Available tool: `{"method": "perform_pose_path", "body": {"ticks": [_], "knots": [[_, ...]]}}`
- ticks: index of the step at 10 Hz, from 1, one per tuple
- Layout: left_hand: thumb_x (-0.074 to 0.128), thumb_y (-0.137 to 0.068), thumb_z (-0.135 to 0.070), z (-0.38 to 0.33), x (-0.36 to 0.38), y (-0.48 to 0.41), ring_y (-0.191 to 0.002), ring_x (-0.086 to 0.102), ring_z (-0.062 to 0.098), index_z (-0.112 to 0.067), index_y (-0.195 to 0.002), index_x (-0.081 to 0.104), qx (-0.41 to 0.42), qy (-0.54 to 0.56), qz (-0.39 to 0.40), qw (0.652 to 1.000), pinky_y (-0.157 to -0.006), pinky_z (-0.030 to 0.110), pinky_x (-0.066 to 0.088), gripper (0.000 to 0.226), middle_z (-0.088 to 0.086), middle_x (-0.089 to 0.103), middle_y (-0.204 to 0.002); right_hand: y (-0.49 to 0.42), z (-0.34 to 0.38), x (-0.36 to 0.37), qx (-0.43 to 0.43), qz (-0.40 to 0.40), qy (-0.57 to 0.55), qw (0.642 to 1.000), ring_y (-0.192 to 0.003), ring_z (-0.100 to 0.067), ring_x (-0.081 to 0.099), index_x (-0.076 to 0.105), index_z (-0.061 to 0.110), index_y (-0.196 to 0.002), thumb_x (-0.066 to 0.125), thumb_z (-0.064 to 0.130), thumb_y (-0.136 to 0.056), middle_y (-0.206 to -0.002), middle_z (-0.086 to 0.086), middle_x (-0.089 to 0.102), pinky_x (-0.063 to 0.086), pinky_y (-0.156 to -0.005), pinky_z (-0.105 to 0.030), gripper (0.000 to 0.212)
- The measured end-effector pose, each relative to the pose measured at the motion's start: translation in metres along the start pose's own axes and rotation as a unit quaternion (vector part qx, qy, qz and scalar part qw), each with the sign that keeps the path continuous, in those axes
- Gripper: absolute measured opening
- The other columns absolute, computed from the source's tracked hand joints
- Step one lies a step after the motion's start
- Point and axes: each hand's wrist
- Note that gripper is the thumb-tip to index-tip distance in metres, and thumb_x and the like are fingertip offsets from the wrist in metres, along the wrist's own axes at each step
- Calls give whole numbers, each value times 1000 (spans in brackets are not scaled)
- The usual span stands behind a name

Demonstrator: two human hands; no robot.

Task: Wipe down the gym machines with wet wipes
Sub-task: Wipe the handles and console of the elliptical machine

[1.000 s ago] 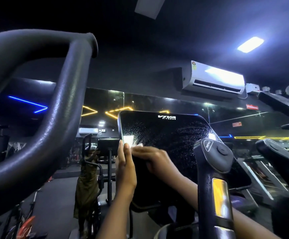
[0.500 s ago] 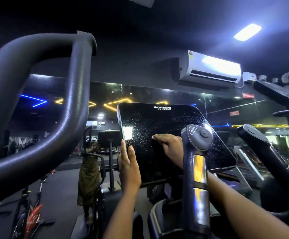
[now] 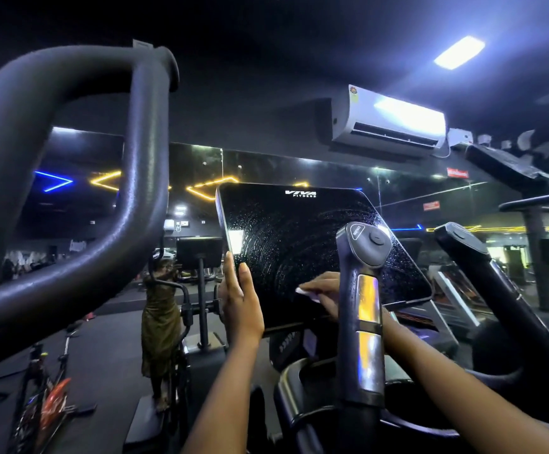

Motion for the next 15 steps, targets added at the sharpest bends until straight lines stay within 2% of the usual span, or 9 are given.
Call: {"method": "perform_pose_path", "body": {"ticks": [2,4,6,7,9,11,13,14,15], "knots": [[15,-84,-67,-4,1,2,-142,25,13,-31,-149,21,1,24,-1,1000,-117,36,20,74,-4,23,-156,13,28,29,-144,-29,161,976,-88,9,56,71,24,-99,56,14,-84,-95,22,59,41,-77,-8,24],[18,-89,-66,-5,-1,3,-141,27,15,-31,-148,22,-17,53,7,998,-109,25,20,69,-2,25,-156,-3,64,43,-222,1,123,967,-74,-7,62,75,8,-87,59,2,-72,-82,-8,71,47,-69,-15,23],[12,-76,-74,-3,1,4,-139,28,12,-35,-147,23,-8,52,-8,999,-107,23,19,81,-5,29,-153,-55,56,8,-109,-122,69,984,-75,9,61,67,-6,-100,52,-21,-78,-91,-5,69,33,-75,6,30],[16,-83,-67,-5,1,3,-140,28,14,-32,-147,25,-7,50,-13,999,-107,23,19,75,-3,30,-153,-58,56,19,-147,-115,171,967,-71,-14,66,73,0,-91,60,-20,-66,-87,-13,70,30,-79,7,34],[16,-84,-68,-4,-1,2,-141,26,14,-31,-149,22,-10,48,-2,999,-111,26,19,74,-2,27,-155,-8,64,36,-225,12,176,958,-85,-8,62,75,7,-88,58,-15,-65,-89,-6,71,42,-82,-7,36],[15,-84,-60,-8,-2,7,-138,28,11,-32,-149,21,-19,42,6,999,-106,23,18,71,-3,24,-156,19,68,-12,-60,21,-12,998,-81,8,61,68,0,-79,57,-14,-82,-81,10,68,45,-78,-11,18],[18,-85,-59,-14,-4,10,-128,29,1,-30,-149,22,-21,54,6,998,-102,19,18,70,-1,26,-155,25,86,-4,92,-20,-97,991,-56,12,60,60,40,-38,36,-13,-92,-58,-1,67,51,-70,-17,80],[25,-101,-46,-19,-4,12,-131,35,9,-28,-149,22,-30,33,3,999,-96,18,22,52,2,27,-155,31,66,24,47,37,15,998,-95,-4,65,67,55,-65,50,0,-89,-107,-13,65,49,-88,-19,63],[24,-103,-35,-23,-5,13,-135,35,19,-26,-150,22,-29,13,4,999,-93,19,24,48,5,26,-155,25,55,43,14,13,30,999,-89,0,63,76,34,-79,51,5,-80,-102,-9,68,44,-78,-6,38]]}}
Point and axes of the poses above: each hand's wrist, its own y-axis away from the middle knuckle, its own x-axis out of the palm, z = x × y
